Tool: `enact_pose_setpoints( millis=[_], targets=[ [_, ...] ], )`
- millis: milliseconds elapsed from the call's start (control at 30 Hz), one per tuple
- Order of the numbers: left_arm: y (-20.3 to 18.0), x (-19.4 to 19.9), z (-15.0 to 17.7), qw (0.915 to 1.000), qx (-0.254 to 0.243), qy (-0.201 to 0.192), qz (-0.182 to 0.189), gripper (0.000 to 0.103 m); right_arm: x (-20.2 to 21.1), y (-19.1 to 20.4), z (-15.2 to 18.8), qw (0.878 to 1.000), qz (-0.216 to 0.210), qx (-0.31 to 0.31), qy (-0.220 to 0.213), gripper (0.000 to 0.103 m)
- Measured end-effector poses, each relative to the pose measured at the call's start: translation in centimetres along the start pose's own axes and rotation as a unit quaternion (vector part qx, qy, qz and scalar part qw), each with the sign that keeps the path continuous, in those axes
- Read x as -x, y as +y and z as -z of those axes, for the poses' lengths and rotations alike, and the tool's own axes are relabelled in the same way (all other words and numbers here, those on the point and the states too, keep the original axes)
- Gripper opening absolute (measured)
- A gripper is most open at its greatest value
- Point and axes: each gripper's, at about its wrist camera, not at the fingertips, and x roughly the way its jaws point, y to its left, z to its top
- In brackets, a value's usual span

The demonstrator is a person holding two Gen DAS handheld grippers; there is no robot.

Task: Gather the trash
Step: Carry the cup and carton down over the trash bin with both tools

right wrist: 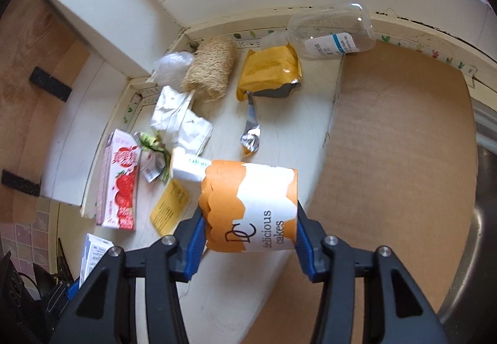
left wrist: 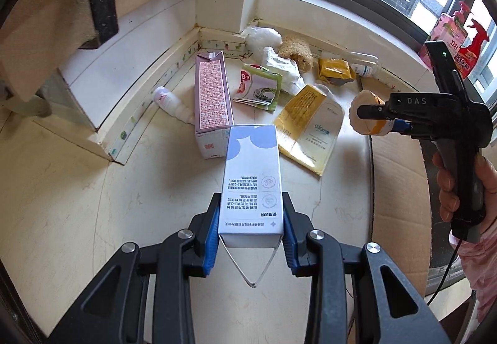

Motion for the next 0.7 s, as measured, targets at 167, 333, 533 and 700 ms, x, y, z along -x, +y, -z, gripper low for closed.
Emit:
enact_pose_setpoints(
  millis=[167, 333, 533, 700],
  targets=[
    [-0.2, 3.2, 1.3, 0.9999, -0.002, -0.010, -0.005, 0.033, 3.2, 1.1, 3.2, 1.000, -0.004, 0.002, -0.009, 0.050],
    [-0.3, 7.1, 3.7, 0.9997, -0.012, -0.021, -0.008, 0.033, 6.9, 2.6, 7.3, 1.000, -0.017, 0.012, -0.016, 0.050],
    [0.4, 12.2, 8.0, 0.9993, -0.022, -0.030, -0.002, 0.033, 11.0, 5.5, 14.1, 0.999, -0.032, 0.023, -0.023, 0.050],
    [1.2, 16.1, 12.5, 0.9990, -0.025, -0.037, 0.004, 0.033, 13.9, 8.1, 20.3, 0.998, -0.035, 0.027, -0.033, 0.050]
  ],
)
